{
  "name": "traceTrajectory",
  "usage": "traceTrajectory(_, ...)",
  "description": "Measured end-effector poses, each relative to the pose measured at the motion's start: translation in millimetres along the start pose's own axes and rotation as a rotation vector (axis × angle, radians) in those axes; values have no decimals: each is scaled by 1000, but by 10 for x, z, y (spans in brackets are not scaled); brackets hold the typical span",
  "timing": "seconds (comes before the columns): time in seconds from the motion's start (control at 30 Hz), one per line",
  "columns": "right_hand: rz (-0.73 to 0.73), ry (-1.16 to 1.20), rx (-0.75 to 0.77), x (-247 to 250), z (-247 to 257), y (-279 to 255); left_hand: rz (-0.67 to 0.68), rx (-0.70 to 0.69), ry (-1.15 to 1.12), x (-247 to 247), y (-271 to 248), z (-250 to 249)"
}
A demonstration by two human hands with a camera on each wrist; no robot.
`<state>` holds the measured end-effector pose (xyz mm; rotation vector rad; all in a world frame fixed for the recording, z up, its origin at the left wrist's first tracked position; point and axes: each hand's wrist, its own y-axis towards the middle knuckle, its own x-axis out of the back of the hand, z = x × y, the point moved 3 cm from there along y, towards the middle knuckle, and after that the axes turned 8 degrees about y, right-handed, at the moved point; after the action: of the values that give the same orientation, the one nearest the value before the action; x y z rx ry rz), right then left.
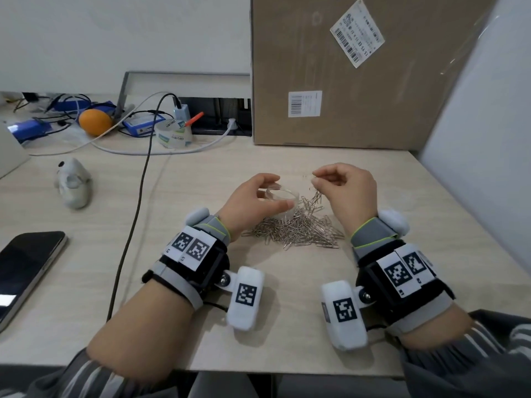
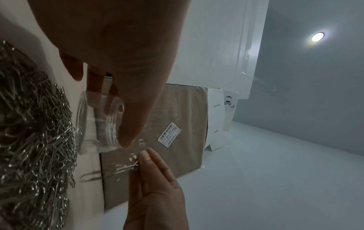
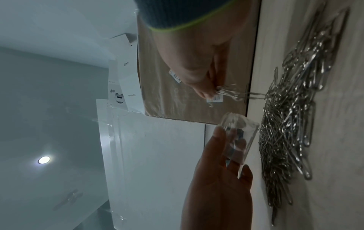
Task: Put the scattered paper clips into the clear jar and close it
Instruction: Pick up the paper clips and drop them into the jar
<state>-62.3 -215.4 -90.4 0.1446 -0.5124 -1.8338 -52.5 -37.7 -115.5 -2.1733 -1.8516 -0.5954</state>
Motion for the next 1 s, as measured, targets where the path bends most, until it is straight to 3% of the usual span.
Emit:
traceTrajectory(0.2,-30,285,14,-31,107,-59,110,-66,54,-83,-40,-63)
traceTrajectory(0.5,-44,417,48,-65,171,-87,201,-92,33,-191,-100,-128)
traceTrajectory(0.73,123,276,15,-139,145,-117,65,-74,-92,-145,-56,-103)
traceTrajectory(0.9,76,117,43,-91,76,-72,-29,-68,-94,-106,-37,-90)
traceTrajectory(1.0,130,-61,13,-85,-11,-56,-122,-61,-65,-56,-31,-80)
